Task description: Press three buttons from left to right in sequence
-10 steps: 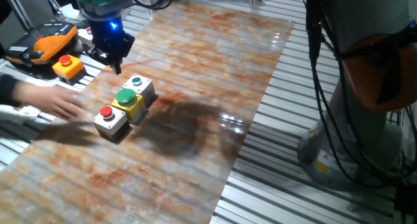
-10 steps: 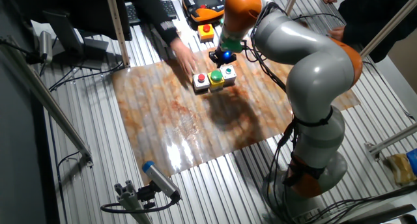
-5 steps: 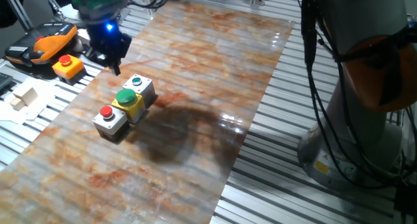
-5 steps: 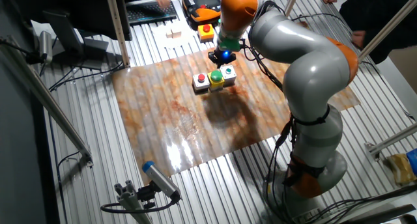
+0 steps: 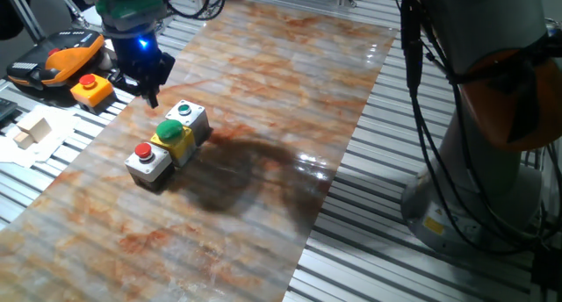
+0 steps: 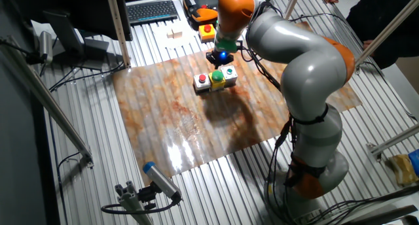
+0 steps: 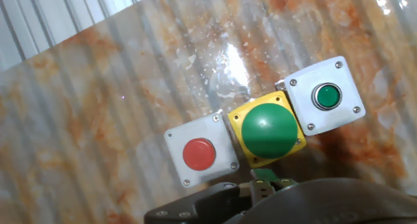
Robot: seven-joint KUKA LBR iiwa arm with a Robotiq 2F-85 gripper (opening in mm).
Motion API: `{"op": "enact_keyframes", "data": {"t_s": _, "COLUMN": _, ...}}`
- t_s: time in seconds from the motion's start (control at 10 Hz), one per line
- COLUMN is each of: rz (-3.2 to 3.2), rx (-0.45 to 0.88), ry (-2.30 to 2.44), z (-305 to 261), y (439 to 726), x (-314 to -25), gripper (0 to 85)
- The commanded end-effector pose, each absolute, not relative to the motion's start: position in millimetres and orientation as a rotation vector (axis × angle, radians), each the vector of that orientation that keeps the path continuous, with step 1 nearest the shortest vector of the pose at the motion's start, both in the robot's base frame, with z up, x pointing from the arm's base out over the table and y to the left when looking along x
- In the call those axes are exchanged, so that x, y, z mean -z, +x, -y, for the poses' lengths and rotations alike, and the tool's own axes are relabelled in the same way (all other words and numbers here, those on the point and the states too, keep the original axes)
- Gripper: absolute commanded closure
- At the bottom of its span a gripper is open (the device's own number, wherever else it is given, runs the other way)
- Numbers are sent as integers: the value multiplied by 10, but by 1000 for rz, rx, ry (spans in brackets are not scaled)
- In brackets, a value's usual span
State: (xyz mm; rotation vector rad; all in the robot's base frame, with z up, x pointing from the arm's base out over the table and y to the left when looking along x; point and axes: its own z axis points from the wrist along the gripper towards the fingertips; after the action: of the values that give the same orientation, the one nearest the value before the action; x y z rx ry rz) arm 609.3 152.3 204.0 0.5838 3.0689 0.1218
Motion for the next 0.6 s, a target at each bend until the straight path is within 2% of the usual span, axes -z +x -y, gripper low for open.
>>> {"op": "enact_keyframes", "data": {"t_s": 0.0, "rz": -3062, "rx": -117, "ry": 593, "z": -1577, "y": 6075, "x": -2007, "gripper": 850}}
{"op": "enact_keyframes", "data": {"t_s": 0.5, "rz": -3038, "rx": -53, "ry": 654, "z": -1777, "y": 6166, "x": -1697, "gripper": 850}}
